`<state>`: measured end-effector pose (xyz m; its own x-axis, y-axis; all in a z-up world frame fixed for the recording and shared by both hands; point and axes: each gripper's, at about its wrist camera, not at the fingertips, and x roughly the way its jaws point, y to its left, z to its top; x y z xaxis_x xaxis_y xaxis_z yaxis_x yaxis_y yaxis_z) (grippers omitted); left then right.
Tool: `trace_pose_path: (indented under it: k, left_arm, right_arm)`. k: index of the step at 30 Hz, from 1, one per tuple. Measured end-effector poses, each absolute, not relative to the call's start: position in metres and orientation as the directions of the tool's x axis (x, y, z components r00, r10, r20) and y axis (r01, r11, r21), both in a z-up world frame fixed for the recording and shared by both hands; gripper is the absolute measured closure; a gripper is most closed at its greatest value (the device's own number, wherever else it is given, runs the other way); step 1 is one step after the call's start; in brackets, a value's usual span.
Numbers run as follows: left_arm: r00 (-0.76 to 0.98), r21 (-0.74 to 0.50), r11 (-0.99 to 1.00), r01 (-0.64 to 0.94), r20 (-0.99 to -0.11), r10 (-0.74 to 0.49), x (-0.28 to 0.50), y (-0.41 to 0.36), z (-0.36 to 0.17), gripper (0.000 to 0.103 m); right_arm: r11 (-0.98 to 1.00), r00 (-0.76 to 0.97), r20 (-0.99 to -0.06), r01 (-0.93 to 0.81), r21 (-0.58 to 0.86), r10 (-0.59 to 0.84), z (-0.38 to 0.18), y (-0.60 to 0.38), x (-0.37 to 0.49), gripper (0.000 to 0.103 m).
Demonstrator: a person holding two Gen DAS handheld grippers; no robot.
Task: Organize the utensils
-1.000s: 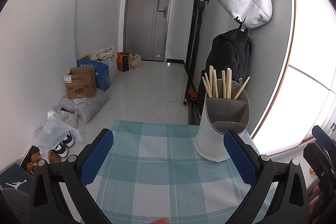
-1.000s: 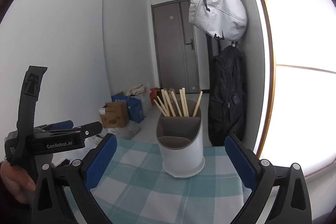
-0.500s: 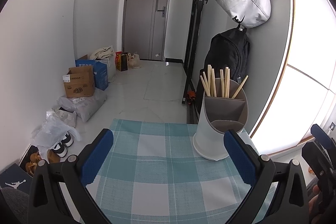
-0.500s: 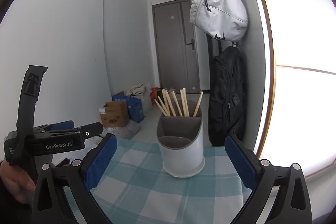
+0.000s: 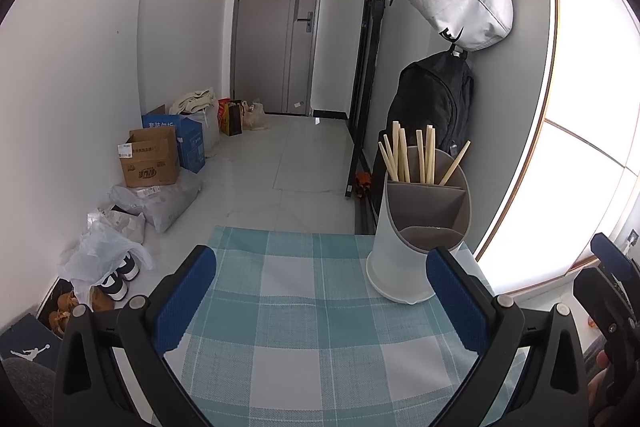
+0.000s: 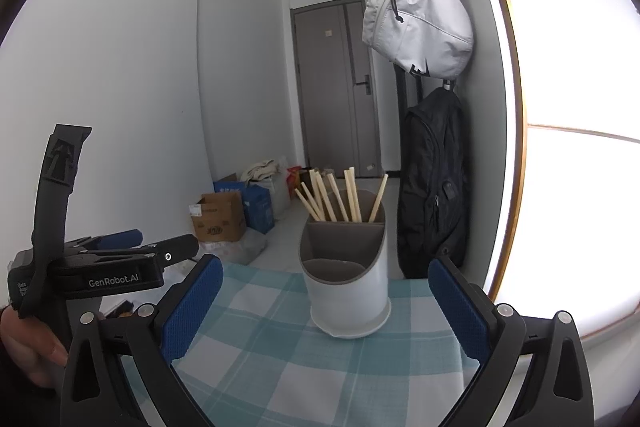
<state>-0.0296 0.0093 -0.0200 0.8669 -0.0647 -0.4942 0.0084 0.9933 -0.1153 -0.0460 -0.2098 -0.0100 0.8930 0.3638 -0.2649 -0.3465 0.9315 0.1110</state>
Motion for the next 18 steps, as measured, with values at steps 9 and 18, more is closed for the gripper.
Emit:
trace_pose_path:
  k: [9,18]
  left_arm:
    - [0.869,-0.116,0.993,-0.001,-0.491,-0.057,-0.0296,0.0088,-0.0204,0.001]
    - [0.87,-0.111,0.994,0.002,-0.49,-0.057,-0.0292,0.0073,-0.0205,0.001]
  right_arm:
    - [0.929,0.894,-0.253,-0.353,0.11,0.37,-0.0097,-0.2087,-0.0478,0.0]
    - [0.929,0.891,-0.261,-0.353,0.113,0.371,-0.0112,-0.2089,-0.0459,0.0]
